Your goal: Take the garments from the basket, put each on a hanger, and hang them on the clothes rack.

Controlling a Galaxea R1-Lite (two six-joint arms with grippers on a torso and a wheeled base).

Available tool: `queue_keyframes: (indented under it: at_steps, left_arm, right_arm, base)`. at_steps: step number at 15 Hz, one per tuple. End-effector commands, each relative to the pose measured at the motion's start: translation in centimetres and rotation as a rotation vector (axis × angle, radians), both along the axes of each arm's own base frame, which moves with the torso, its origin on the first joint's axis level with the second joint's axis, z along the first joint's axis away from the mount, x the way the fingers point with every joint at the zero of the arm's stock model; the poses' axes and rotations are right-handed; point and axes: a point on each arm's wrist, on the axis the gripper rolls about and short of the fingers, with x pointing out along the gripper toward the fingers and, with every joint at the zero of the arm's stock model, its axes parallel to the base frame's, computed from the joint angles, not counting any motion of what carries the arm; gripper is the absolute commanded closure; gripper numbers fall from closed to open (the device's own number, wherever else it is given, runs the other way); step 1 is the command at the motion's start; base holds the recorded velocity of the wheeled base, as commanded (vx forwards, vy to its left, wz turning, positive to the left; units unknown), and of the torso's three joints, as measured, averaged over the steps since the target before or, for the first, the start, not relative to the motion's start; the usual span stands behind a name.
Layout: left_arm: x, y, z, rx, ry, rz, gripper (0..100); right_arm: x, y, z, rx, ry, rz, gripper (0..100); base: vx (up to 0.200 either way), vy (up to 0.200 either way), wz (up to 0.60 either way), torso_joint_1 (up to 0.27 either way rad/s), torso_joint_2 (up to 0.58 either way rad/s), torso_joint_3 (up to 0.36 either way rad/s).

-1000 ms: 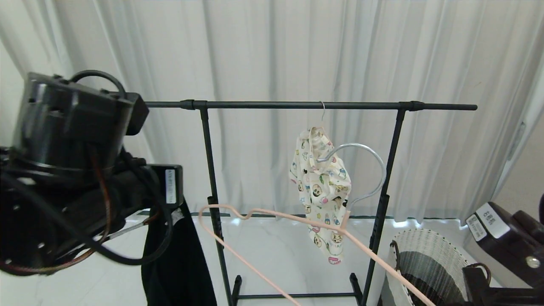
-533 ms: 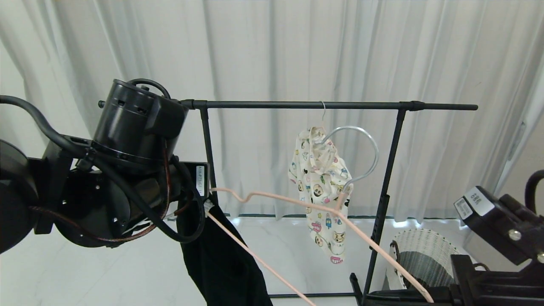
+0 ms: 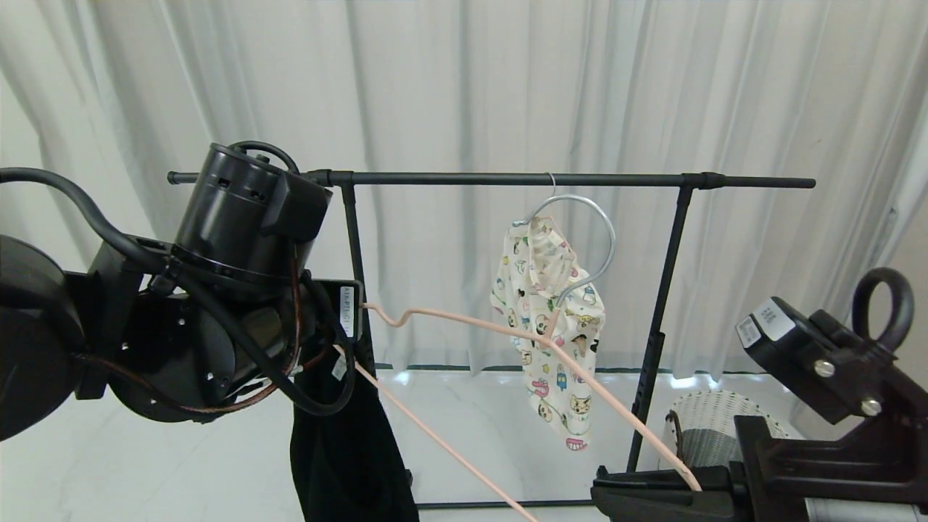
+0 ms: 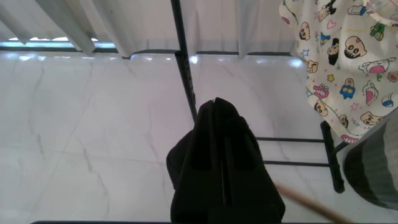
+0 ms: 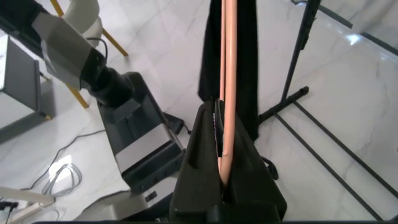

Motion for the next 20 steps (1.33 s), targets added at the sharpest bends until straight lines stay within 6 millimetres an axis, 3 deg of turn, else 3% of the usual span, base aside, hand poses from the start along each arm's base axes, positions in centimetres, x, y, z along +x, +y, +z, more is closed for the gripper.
queue_keyframes:
  at_steps: [1,6,9,13,17,20]
  left_arm:
    - [-0.1,0.1,0.0,-0.001,-0.002,0.001,100]
    - [-0.3,-0.2,-0.1,0.001,0.002,-0.012,100]
    - [-0.9,-0.7,0.2,-0.004,-0.005,-0.044,100]
    - [-2.7,-2.0,0.0,0.000,-0.003,-0.130,100]
    - [-3.2,-2.3,-0.1,0.012,0.002,-0.159,100]
    - [-5.4,-2.7,0.8,-0.024,0.004,-0.317,100]
  right_arm:
    - [0.4,0.6,-0.3,-0.017,0.008,-0.003,100]
    - [0.6,1.2,0.0,-0.012,0.004,0.001,100]
    - [1.3,2.6,-0.1,-0.025,0.008,0.003,100]
    - [1.6,3.6,-0.5,-0.045,0.016,0.008,100]
    - [1.6,3.5,-0.7,-0.063,0.026,0.018,100]
    - [1.5,3.7,-0.9,-0.069,0.031,0.067,100]
  base:
    - [0.000,0.000,0.00,0.000,0.00,0.000]
    - [0.000,0.000,0.00,0.000,0.00,0.000]
    - [0.000,0.000,0.00,0.000,0.00,0.000]
    - [0.000,0.000,0.00,0.000,0.00,0.000]
    - [0.000,0.000,0.00,0.000,0.00,0.000]
    - [0.000,0.000,0.00,0.000,0.00,0.000]
